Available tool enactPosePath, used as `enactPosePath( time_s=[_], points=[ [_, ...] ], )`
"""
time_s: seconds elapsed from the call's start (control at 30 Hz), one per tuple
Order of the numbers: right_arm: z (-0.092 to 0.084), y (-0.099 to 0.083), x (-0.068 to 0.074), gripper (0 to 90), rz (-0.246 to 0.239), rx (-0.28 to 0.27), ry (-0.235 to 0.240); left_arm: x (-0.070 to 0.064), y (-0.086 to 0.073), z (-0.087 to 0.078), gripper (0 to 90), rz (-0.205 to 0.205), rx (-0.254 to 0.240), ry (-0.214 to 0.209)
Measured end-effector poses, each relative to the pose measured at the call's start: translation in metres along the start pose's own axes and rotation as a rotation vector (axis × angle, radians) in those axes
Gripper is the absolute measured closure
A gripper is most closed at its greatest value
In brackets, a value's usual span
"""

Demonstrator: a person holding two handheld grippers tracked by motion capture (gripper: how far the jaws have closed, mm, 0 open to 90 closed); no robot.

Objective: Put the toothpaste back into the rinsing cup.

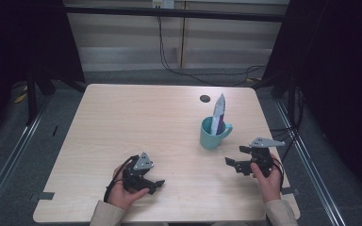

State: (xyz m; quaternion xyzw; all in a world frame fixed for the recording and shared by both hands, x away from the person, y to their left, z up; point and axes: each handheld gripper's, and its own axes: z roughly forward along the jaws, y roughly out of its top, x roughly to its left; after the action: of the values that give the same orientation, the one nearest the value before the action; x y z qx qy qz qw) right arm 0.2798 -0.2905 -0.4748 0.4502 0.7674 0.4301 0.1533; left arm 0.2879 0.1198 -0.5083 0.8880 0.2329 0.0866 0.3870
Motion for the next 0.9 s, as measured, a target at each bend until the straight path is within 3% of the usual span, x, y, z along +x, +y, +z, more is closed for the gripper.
enactPosePath(
  time_s=[0.33,0.9],
  points=[
    [0.004,-0.019,-0.001,14.8,-0.004,0.038,-0.022,0.000,0.000,0.000,15.7,0.000,0.000,0.000],
    [0.008,-0.035,0.000,14.8,-0.044,0.087,-0.047,0.000,0.000,0.000,15.7,0.000,0.000,0.000]
  ],
)
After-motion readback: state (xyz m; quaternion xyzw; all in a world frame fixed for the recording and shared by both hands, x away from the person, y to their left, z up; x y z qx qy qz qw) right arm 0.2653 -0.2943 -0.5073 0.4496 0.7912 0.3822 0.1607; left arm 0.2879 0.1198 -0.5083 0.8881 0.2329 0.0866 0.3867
